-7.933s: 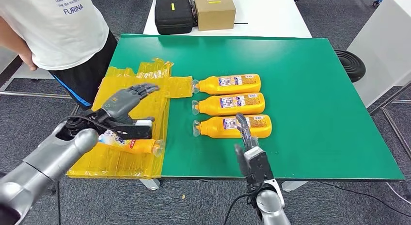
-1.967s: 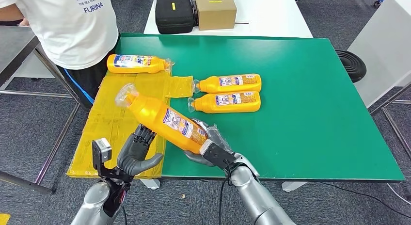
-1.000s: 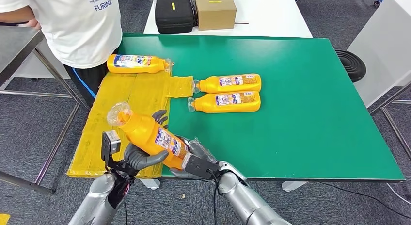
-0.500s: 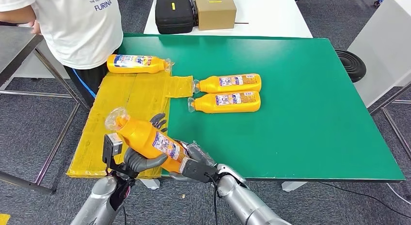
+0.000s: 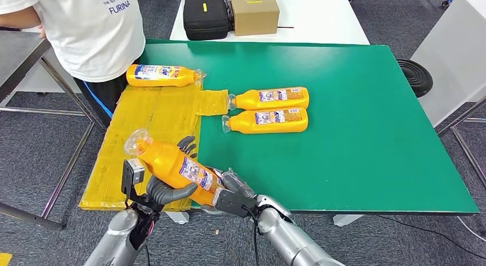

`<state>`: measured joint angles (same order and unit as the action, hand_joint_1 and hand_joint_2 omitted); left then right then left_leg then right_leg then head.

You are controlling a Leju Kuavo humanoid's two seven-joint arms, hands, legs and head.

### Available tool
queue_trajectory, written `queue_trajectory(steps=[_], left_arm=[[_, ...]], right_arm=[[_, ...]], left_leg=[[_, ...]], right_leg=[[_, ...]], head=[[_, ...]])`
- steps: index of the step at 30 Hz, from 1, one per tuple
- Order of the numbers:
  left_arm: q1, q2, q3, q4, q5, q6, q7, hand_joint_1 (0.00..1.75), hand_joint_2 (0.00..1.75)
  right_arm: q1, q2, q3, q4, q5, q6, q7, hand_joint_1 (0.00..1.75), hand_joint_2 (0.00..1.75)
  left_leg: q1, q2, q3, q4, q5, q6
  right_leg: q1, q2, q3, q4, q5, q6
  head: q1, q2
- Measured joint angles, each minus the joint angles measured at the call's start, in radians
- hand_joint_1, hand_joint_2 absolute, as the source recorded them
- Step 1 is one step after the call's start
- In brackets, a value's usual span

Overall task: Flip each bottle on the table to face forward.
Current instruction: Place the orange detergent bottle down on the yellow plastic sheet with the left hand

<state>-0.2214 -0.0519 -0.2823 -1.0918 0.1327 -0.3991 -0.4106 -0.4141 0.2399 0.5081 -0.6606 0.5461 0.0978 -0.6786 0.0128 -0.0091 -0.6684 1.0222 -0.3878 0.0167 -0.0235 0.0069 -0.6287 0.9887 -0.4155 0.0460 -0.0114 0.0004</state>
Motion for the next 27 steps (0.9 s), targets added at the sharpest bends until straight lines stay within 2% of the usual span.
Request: queue_trajectory(steps=[5,11,12,16,21,27], left_arm=[[0.002,0.000,0.008,0.000,0.060,-0.075,0.003,0.00,1.75],[0.006,0.003,0.029,-0.005,0.225,-0.257,-0.024,0.02,1.75],[0.009,0.004,0.035,-0.009,0.259,-0.287,-0.032,0.08,1.75],[0.028,0.004,0.055,-0.041,0.339,-0.342,-0.027,1.06,1.75],[0.047,0.004,0.070,-0.074,0.396,-0.378,-0.017,1.70,1.75],[0.056,0.004,0.089,-0.087,0.414,-0.406,-0.014,1.75,1.75]], right_arm=[[0.000,0.000,0.002,0.004,0.000,0.000,-0.006,1.75,1.75],[-0.001,0.000,0.012,0.013,0.004,0.015,-0.016,1.75,1.75],[-0.003,0.000,0.016,0.015,0.005,0.019,-0.018,1.75,1.75],[-0.016,0.000,0.028,0.027,0.005,0.028,-0.021,1.75,1.75],[-0.033,0.003,0.045,0.042,0.006,0.030,-0.025,1.75,1.75],[-0.046,0.009,0.055,0.059,0.007,0.030,-0.032,1.75,1.75]], left_leg=[[0.000,0.000,0.000,0.000,0.000,0.000],[0.000,0.000,0.000,0.000,0.000,0.000],[0.000,0.000,0.000,0.000,0.000,0.000],[0.000,0.000,0.000,0.000,0.000,0.000],[0.000,0.001,0.000,0.000,0.000,0.000],[0.000,0.001,0.000,0.000,0.000,0.000]], right_leg=[[0.000,0.000,0.000,0.000,0.000,0.000],[0.000,0.000,0.000,0.000,0.000,0.000],[0.000,0.000,0.000,0.000,0.000,0.000],[0.000,0.000,0.000,0.000,0.000,0.000],[0.000,0.000,0.000,0.000,0.000,0.000],[0.000,0.001,-0.001,0.000,0.000,0.000]], head=[[0.000,0.000],[0.000,0.000],[0.000,0.000],[0.000,0.000],[0.000,0.000],[0.000,0.000]])
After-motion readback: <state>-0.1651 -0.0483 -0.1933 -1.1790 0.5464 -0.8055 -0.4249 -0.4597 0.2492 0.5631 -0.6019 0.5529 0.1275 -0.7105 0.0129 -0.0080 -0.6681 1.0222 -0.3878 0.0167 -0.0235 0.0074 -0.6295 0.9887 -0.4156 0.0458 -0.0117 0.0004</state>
